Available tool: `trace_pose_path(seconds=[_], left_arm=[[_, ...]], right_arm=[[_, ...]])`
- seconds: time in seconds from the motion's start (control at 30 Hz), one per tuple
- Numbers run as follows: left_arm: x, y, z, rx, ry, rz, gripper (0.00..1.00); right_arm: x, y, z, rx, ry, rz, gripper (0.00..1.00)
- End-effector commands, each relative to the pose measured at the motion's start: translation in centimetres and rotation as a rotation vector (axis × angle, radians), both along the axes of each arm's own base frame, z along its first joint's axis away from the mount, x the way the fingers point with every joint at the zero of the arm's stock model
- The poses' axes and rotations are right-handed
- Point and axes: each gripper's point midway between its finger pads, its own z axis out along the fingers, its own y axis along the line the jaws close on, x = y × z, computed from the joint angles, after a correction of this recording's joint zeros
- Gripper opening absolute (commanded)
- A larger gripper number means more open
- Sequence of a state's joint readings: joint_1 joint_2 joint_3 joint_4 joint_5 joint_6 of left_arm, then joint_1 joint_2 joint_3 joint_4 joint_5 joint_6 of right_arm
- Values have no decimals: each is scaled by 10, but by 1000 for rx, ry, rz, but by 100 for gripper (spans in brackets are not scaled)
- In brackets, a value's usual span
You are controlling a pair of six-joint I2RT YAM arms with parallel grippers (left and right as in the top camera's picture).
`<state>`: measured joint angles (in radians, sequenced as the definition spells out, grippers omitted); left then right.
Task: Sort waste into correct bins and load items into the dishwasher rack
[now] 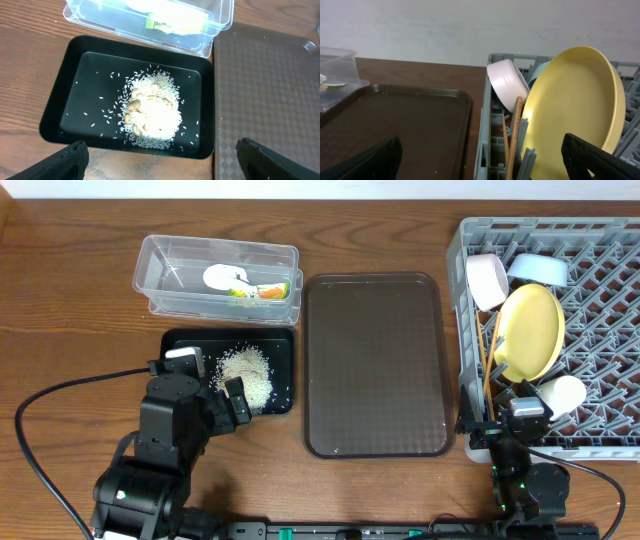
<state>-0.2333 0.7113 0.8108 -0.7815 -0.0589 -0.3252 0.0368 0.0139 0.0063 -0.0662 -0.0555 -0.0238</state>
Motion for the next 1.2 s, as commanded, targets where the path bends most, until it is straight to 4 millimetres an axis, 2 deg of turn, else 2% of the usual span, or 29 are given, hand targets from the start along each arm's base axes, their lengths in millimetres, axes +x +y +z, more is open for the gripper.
trace_pose_path(seconds=[0.0,0.1,0.23,0.5,0.7,0.87,1.17], left_arm=[[-1,2,-2,20,8,3,96],[-2,13,-7,86,13,19,96],[3,25,-21,71,-59,73,96],[14,25,-53,4,-398,45,96],[15,37,-56,10,-602,105,96],[11,37,-64,41,-606,92,96],[12,32,-64,27,-607,65,96]], right_arm=[[0,3,-1,-15,2,14,99],[0,3,-1,-15,2,14,99],[0,3,-1,-15,2,14,99],[0,3,-1,-15,2,14,99],[0,3,-1,-15,2,14,99],[0,3,-1,-15,2,14,99],[0,3,-1,-15,2,14,99]])
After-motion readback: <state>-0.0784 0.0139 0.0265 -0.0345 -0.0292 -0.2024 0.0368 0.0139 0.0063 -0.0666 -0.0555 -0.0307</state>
